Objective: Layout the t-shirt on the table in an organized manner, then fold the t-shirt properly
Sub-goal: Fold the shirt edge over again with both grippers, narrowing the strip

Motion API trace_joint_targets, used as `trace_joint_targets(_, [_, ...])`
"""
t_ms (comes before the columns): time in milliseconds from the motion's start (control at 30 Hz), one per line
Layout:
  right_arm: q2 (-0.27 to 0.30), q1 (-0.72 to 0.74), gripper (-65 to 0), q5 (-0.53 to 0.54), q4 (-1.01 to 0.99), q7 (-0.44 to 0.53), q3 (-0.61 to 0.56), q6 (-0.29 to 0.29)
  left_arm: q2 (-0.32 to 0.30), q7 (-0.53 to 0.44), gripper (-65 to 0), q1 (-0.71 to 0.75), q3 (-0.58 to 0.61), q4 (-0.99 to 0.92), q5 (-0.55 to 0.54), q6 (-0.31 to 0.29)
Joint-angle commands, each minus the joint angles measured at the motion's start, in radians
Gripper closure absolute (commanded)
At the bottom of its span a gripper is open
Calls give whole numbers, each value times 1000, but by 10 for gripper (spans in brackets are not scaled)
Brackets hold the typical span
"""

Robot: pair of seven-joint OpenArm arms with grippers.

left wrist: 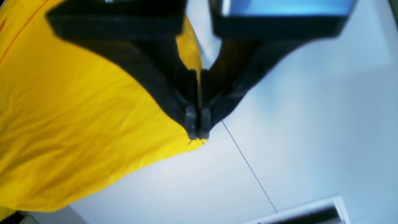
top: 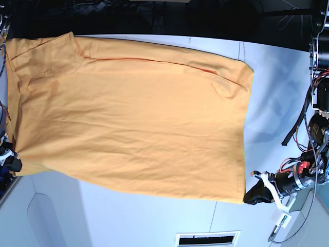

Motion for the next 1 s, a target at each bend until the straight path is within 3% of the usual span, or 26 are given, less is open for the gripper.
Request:
trace_joint_targets(0, [24,27,0,24,21,11,20,4,-19,-26,0,-34,-7,16,-16,-9])
trace_joint_targets(267, [25,14,0,44,21,-42,32,5,-25,88,0,-24,-7,16,-100,-9])
trace_joint_targets(433, [50,-97,0,188,83,-102,71,8,-101,199,0,55,-7,20,-240,-9])
trace_joint_targets(600, [48,-256,0,241,155,-111,159,9,-177,201,0,168,-7,23,-313,-9])
trace_joint_targets(833, [-5,-414,0,235,150,-96,209,7,-146,193,0,280,-7,23,-323,-9])
trace_joint_targets(967, [-58,-424,-306,179,150,-35,209,3,-98,193,0,288,-7,23,-323,-9])
